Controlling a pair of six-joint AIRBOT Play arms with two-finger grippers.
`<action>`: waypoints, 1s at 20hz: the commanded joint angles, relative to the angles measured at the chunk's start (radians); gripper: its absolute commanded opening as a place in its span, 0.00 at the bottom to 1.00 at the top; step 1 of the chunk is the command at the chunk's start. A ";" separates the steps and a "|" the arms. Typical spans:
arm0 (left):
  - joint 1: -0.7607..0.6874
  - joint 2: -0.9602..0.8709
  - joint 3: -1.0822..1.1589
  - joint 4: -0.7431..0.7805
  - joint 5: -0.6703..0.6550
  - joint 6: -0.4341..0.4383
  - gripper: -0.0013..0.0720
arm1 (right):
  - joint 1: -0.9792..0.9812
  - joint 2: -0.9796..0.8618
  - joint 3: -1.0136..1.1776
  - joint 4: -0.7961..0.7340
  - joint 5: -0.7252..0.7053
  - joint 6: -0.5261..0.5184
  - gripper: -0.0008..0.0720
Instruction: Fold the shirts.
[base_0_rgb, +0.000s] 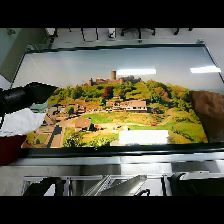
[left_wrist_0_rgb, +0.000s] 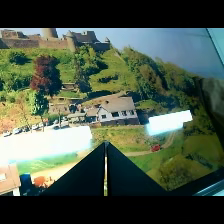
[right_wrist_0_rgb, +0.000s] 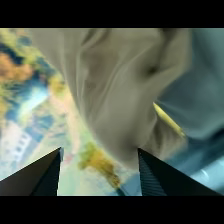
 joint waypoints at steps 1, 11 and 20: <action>0.000 0.003 -0.001 -0.005 0.002 -0.002 0.03 | -0.001 0.022 0.000 -0.129 -0.043 0.040 0.73; 0.000 0.002 0.000 -0.005 -0.067 -0.003 0.03 | 0.111 0.175 0.001 -0.061 0.136 -0.003 0.04; -0.233 -0.155 -0.001 0.080 -0.046 -0.026 0.03 | 0.903 0.463 -0.285 -0.036 0.403 -0.141 0.04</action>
